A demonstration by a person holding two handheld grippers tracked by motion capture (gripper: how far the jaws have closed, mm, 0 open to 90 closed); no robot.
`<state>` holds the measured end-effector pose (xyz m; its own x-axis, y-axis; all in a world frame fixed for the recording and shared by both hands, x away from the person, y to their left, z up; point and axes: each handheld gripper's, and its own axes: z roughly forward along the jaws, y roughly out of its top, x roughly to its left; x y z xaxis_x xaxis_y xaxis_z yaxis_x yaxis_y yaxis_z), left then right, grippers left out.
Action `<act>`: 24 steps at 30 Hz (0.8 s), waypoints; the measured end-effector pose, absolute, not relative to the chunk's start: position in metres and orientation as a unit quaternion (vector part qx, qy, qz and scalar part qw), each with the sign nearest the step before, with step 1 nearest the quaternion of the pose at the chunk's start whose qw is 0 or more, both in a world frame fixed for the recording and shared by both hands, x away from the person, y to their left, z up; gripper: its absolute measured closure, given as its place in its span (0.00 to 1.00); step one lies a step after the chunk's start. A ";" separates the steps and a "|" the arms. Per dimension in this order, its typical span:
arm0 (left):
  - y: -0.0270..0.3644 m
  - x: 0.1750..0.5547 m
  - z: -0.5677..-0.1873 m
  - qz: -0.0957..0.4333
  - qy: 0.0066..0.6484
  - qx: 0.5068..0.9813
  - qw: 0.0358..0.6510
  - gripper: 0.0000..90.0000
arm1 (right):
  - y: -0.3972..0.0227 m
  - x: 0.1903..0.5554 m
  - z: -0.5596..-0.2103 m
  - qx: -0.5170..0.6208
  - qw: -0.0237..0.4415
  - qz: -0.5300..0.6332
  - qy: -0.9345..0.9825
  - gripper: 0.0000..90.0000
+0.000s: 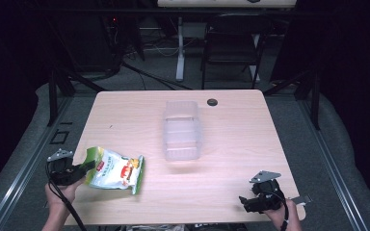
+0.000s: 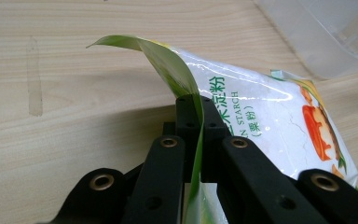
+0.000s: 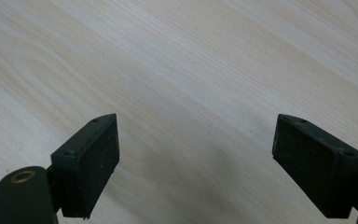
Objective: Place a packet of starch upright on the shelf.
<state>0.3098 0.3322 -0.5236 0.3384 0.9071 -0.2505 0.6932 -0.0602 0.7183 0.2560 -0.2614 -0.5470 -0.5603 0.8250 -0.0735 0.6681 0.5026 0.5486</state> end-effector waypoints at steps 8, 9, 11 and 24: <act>0.324 0.308 -0.512 0.146 0.542 0.723 0.402 1.00 | -0.261 0.256 -0.547 0.438 0.167 0.239 0.850 0.16; 0.322 0.309 -0.510 0.150 0.538 0.724 0.404 1.00 | -0.261 0.256 -0.547 0.438 0.165 0.240 0.850 0.16; 0.320 0.309 -0.506 0.153 0.530 0.730 0.403 1.00 | -0.261 0.257 -0.547 0.440 0.167 0.241 0.849 0.16; 0.297 0.312 -0.480 0.165 0.469 0.766 0.408 1.00 | -0.262 0.257 -0.546 0.441 0.170 0.240 0.848 0.16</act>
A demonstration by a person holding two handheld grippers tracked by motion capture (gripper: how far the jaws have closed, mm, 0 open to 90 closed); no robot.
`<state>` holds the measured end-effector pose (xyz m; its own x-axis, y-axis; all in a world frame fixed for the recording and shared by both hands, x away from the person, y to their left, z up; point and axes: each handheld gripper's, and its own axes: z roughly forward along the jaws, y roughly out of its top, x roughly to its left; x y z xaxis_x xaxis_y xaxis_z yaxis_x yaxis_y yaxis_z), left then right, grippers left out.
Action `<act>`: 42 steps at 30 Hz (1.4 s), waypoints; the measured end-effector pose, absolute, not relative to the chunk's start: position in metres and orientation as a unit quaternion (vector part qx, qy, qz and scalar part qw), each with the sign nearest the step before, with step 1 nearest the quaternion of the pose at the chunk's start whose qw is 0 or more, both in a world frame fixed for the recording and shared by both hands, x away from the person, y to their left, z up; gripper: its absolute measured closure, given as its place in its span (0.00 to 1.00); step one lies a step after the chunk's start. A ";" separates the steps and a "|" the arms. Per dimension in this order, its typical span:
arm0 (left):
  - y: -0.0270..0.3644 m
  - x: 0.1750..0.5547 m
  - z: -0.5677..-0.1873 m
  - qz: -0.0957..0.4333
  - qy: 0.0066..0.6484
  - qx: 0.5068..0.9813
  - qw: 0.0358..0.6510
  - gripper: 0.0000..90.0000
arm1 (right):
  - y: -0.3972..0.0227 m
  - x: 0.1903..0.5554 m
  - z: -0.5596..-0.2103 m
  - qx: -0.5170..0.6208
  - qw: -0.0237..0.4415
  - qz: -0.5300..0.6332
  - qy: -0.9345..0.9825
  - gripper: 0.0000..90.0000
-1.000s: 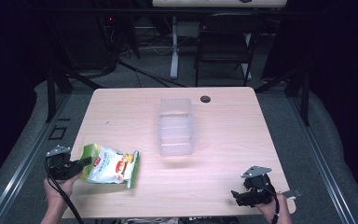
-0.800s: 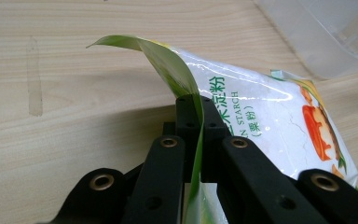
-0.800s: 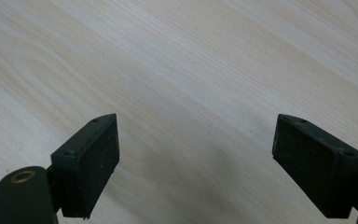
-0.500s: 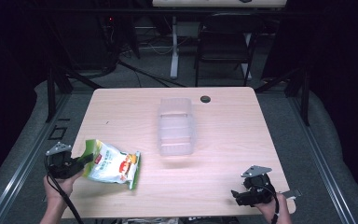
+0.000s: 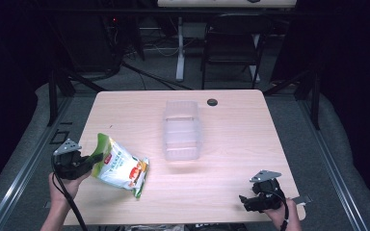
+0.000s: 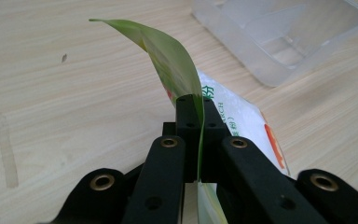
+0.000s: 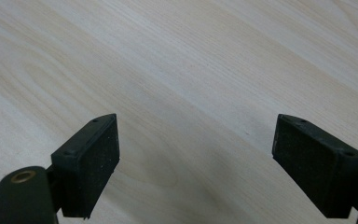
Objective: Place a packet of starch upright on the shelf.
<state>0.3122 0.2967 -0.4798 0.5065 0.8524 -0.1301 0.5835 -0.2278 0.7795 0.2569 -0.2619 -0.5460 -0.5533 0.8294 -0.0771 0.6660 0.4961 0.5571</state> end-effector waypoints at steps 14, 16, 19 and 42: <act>0.275 0.318 -0.457 0.171 0.401 0.803 0.406 1.00 | -0.263 0.258 -0.547 0.442 0.167 0.239 0.849 0.16; 0.272 0.319 -0.454 0.172 0.392 0.808 0.404 1.00 | -0.263 0.257 -0.546 0.441 0.166 0.241 0.848 0.16; 0.269 0.319 -0.449 0.176 0.378 0.816 0.401 1.00 | -0.264 0.257 -0.546 0.441 0.167 0.242 0.848 0.16; 0.259 0.330 -0.429 0.199 0.335 0.843 0.371 1.00 | -0.263 0.257 -0.546 0.441 0.167 0.241 0.848 0.16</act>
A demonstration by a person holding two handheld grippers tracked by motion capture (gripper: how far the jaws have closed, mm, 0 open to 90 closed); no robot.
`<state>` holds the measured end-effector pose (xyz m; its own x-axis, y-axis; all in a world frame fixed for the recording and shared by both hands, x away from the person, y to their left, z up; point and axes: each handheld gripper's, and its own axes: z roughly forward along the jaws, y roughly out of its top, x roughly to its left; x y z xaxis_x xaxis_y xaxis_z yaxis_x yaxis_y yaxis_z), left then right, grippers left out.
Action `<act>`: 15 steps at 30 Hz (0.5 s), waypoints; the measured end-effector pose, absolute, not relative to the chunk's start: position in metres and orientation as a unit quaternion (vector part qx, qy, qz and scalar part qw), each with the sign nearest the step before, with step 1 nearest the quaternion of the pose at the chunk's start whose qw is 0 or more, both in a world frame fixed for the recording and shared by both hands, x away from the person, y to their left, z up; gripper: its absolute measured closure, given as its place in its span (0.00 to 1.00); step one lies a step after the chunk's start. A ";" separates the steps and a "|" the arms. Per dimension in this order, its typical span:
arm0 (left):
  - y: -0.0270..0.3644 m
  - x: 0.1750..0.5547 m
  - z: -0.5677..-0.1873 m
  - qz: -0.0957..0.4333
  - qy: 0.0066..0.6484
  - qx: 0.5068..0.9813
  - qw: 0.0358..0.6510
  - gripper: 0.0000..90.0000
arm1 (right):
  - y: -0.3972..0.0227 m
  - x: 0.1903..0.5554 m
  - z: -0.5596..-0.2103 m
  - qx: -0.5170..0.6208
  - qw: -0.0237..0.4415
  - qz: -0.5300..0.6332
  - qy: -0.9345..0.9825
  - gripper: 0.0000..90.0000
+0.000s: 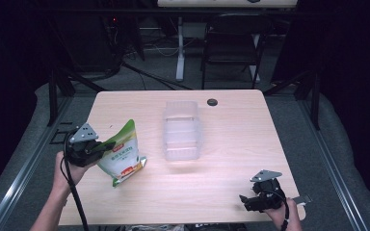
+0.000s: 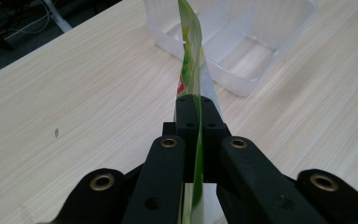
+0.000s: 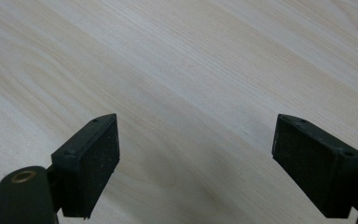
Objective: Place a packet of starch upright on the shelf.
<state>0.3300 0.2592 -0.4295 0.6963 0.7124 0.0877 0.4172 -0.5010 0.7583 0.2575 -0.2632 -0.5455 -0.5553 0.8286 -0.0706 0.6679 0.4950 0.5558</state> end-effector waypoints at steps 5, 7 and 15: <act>0.258 0.332 -0.427 0.204 0.331 0.845 0.367 1.00 | -0.264 0.258 -0.545 0.441 0.170 0.241 0.848 0.16; 0.259 0.332 -0.426 0.205 0.329 0.846 0.366 1.00 | -0.263 0.258 -0.546 0.443 0.170 0.242 0.846 0.16; 0.258 0.334 -0.414 0.215 0.321 0.845 0.369 1.00 | -0.264 0.259 -0.545 0.441 0.168 0.242 0.848 0.16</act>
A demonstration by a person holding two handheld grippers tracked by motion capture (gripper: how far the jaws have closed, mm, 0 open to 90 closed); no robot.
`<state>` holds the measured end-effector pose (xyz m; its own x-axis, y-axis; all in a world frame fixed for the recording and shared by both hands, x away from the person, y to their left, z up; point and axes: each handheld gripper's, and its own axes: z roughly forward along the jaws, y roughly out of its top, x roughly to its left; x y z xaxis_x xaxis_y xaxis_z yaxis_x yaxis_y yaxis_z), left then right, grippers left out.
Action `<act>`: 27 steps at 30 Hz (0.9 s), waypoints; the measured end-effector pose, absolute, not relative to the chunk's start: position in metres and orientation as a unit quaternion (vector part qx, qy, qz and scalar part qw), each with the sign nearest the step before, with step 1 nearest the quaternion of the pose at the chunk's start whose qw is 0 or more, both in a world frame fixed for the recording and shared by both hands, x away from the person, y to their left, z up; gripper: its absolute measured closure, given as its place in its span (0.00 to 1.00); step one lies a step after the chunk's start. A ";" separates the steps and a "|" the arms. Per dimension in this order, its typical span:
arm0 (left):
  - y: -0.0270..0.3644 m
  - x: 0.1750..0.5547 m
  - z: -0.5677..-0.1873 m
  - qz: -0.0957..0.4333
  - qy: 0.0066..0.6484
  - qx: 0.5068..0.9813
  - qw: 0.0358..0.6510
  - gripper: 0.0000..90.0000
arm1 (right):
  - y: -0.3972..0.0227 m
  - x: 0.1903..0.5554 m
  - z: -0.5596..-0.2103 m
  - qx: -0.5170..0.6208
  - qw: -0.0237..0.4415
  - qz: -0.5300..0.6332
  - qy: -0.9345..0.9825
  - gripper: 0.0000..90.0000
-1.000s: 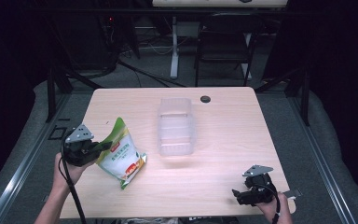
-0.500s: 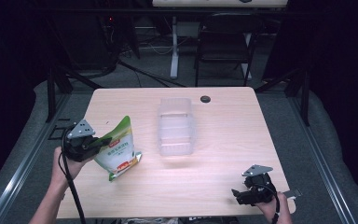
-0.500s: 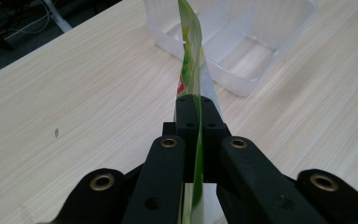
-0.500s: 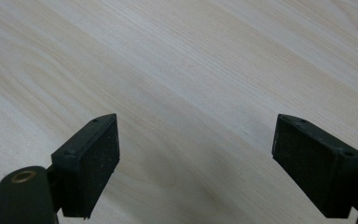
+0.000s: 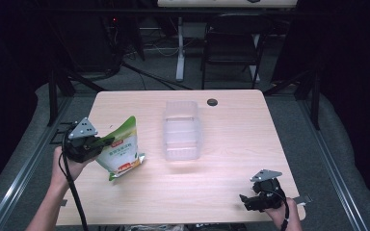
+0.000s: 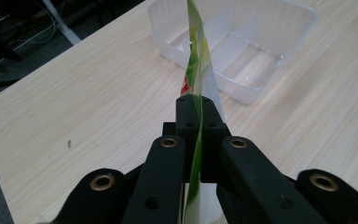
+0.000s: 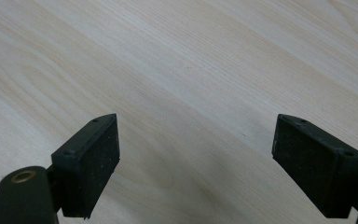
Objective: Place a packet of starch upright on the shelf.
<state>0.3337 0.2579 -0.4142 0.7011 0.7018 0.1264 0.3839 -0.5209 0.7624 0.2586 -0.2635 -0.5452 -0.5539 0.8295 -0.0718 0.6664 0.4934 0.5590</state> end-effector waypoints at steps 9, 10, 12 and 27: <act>0.249 0.340 -0.399 0.221 0.305 0.850 0.369 1.00 | -0.263 0.259 -0.545 0.443 0.170 0.242 0.846 0.16; 0.248 0.340 -0.398 0.223 0.304 0.850 0.368 1.00 | -0.263 0.259 -0.545 0.444 0.172 0.242 0.846 0.16; 0.246 0.342 -0.396 0.224 0.302 0.850 0.369 1.00 | -0.263 0.259 -0.545 0.443 0.170 0.243 0.846 0.16; 0.234 0.353 -0.376 0.239 0.284 0.854 0.365 1.00 | -0.263 0.260 -0.545 0.445 0.169 0.243 0.845 0.16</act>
<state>0.3533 0.2336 -0.3760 0.7239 0.6600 0.2010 0.3113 -0.5725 0.7585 0.2596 -0.2628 -0.5452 -0.5460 0.8350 -0.0690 0.6706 0.4849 0.5614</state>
